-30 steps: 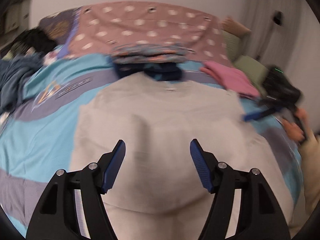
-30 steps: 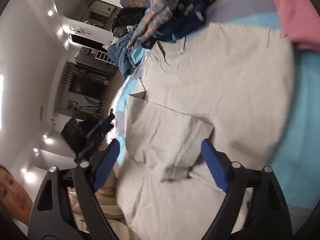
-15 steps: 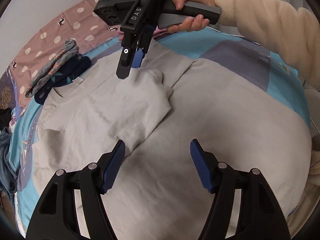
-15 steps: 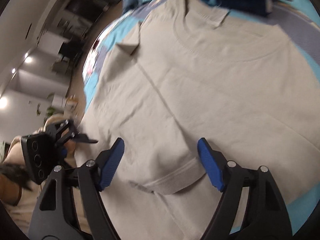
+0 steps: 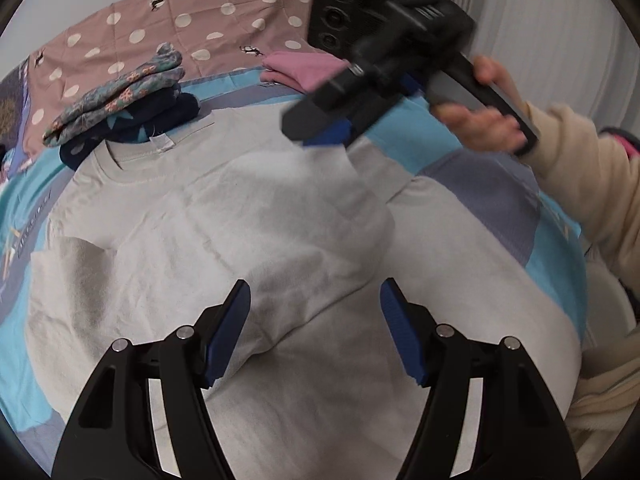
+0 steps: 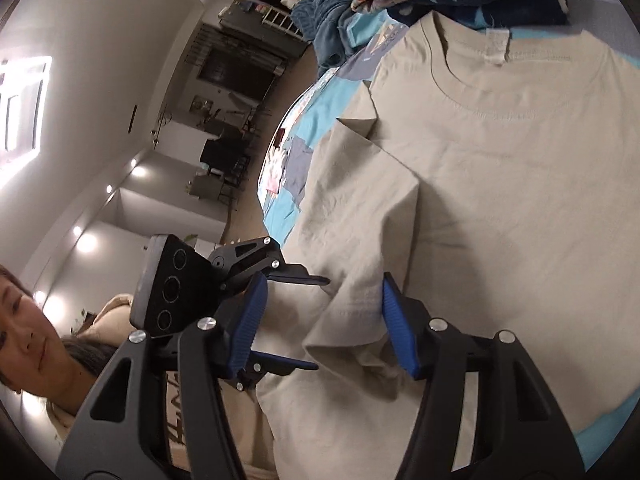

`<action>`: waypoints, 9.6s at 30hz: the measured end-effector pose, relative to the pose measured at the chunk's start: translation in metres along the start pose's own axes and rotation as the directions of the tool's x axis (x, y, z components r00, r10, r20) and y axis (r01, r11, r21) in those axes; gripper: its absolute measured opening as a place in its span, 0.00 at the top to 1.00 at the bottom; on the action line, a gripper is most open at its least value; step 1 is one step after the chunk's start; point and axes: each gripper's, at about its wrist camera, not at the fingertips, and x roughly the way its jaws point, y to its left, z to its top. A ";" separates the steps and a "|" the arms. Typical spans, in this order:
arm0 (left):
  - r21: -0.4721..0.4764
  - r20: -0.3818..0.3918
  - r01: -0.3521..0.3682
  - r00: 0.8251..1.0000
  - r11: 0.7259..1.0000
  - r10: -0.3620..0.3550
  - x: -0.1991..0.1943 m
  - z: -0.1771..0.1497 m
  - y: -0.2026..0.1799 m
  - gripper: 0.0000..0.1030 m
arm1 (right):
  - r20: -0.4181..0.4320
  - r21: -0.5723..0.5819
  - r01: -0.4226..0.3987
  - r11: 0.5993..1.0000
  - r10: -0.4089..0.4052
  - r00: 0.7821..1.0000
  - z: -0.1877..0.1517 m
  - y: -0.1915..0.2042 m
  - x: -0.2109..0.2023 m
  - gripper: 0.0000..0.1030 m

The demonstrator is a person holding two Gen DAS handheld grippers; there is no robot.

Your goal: Fold small clothes

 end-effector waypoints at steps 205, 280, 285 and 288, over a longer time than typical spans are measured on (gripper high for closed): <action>-0.735 0.277 0.330 0.943 0.592 -0.181 -0.203 -0.333 0.084 0.11 | 0.605 0.217 0.080 0.973 -0.199 0.771 -0.383 0.064 0.024 0.92; -0.523 0.736 0.781 0.616 0.341 -0.281 -0.243 -0.213 0.153 0.93 | 0.797 0.008 0.014 1.000 -0.015 0.604 -0.278 0.131 -0.083 0.92; -0.532 0.717 0.749 0.647 0.395 -0.260 -0.235 -0.145 0.190 0.93 | 0.802 0.003 0.029 1.000 -0.019 0.597 -0.209 0.123 -0.120 0.92; -0.559 0.698 0.725 0.674 0.402 -0.244 -0.220 -0.106 0.221 0.94 | 0.797 0.014 0.024 1.000 -0.026 0.604 -0.167 0.108 -0.139 0.92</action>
